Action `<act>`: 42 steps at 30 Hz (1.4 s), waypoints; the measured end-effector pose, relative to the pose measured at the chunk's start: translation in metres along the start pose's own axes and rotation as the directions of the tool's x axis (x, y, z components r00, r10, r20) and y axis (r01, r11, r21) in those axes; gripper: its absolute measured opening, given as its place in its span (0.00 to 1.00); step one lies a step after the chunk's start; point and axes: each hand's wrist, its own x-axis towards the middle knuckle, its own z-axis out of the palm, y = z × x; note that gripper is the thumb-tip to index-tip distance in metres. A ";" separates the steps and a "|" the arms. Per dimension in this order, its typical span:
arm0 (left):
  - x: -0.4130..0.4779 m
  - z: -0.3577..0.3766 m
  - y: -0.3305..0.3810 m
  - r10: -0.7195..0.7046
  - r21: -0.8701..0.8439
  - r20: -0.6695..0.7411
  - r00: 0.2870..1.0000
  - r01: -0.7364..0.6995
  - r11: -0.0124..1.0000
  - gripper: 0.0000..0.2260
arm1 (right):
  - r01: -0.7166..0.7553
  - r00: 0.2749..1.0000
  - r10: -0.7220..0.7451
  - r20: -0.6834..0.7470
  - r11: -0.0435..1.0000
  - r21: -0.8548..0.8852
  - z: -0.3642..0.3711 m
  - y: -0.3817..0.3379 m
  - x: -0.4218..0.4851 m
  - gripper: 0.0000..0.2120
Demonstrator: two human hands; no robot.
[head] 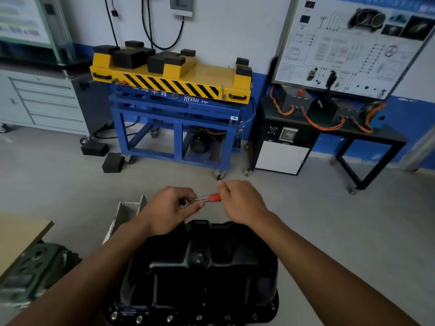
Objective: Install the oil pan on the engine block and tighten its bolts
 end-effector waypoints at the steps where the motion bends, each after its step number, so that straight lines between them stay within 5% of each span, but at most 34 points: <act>1: -0.001 -0.003 0.005 -0.005 -0.033 -0.024 1.000 0.004 0.999 0.10 | 0.030 1.000 -0.030 -0.011 0.999 0.025 -0.006 -0.004 0.003 0.25; 8: -0.022 -0.052 0.052 -0.067 -0.265 -0.270 0.961 -0.008 0.964 0.08 | 0.258 0.965 -0.208 -0.161 0.873 0.415 -0.053 -0.053 0.006 0.18; 11: -0.059 -0.071 0.063 -0.211 -0.398 -0.391 0.896 0.042 0.916 0.09 | 0.261 0.958 -0.258 -0.130 0.586 0.767 -0.054 -0.081 -0.003 0.06; 14: -0.121 -0.085 0.063 -0.428 -0.588 -0.473 0.770 0.087 0.805 0.12 | 0.147 0.943 -0.333 -0.014 0.376 0.915 -0.028 -0.117 -0.021 0.11; 20: -0.259 -0.116 0.041 -0.791 -0.886 -0.433 0.432 -0.045 0.461 0.10 | 0.297 0.766 -0.597 0.239 0.659 0.691 0.080 -0.208 -0.083 0.03; 27: -0.403 -0.144 -0.042 -0.917 -0.917 -0.381 0.119 -0.180 0.357 0.11 | 0.606 0.501 -0.753 0.426 0.657 0.449 0.212 -0.327 -0.100 0.11; 33: -0.524 -0.168 -0.162 -0.920 -0.909 -0.364 -0.145 0.270 0.317 0.09 | 0.709 0.314 -0.725 0.613 0.608 0.357 0.377 -0.436 -0.126 0.12; 42: -0.612 -0.183 -0.297 -0.922 -0.788 -0.257 -0.288 0.615 0.027 0.11 | 0.739 0.305 -0.630 0.714 0.630 0.240 0.544 -0.479 -0.152 0.10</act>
